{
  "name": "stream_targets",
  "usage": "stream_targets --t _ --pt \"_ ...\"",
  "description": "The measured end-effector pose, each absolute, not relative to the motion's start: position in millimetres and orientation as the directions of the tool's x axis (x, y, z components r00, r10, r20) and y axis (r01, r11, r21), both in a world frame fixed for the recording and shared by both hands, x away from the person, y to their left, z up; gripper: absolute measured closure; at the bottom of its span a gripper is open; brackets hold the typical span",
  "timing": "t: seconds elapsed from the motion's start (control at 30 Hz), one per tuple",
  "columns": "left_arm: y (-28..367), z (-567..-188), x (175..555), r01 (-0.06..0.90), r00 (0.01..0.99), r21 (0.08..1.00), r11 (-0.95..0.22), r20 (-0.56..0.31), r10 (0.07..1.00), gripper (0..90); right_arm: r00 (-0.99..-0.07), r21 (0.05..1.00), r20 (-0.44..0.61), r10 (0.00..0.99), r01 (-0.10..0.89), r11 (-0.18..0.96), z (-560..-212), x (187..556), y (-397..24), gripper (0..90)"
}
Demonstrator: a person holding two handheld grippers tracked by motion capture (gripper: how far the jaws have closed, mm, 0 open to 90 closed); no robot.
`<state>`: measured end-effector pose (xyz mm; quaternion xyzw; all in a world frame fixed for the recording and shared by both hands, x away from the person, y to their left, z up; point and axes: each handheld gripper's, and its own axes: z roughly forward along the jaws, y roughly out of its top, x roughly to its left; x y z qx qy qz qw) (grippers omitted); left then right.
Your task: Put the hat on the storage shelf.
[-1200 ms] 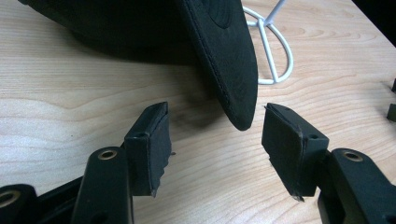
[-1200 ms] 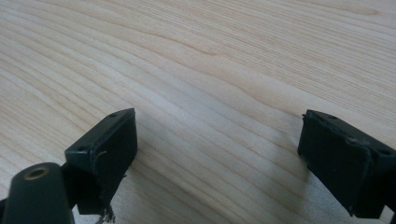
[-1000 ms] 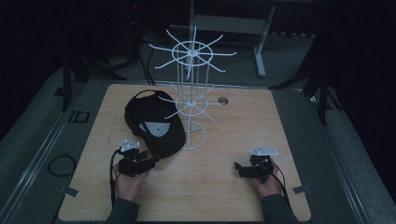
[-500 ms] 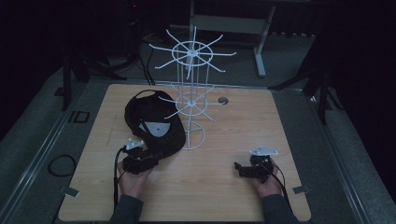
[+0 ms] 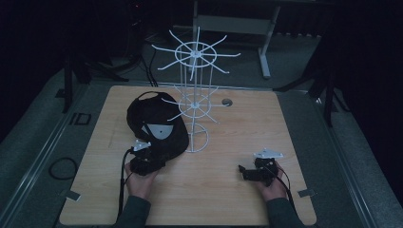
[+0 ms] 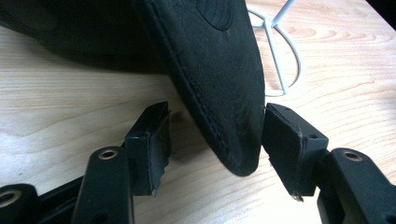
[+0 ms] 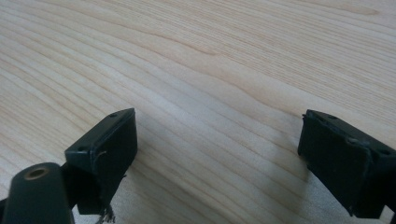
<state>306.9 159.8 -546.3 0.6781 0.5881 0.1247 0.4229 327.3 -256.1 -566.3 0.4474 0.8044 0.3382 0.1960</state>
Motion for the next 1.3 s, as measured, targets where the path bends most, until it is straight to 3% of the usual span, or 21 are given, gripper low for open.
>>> stream_targets --t 0.77,1.03,1.3 --pt "149.3 -559.4 324.2 0.691 0.257 0.715 0.107 -0.382 0.888 44.9 -0.523 0.72 -0.012 0.852 0.587 0.371 -566.4 327.3 -256.1 11.7" --pt "147.9 -554.9 323.7 0.673 0.315 0.733 0.096 -0.402 0.86 69.7 -0.523 0.719 -0.012 0.852 0.587 0.371 -566.3 327.3 -256.1 11.7" --pt "156.5 -545.6 321.7 0.668 0.317 0.736 0.109 -0.414 0.853 76.1 -0.523 0.719 -0.012 0.852 0.587 0.371 -566.3 327.3 -256.1 11.7"
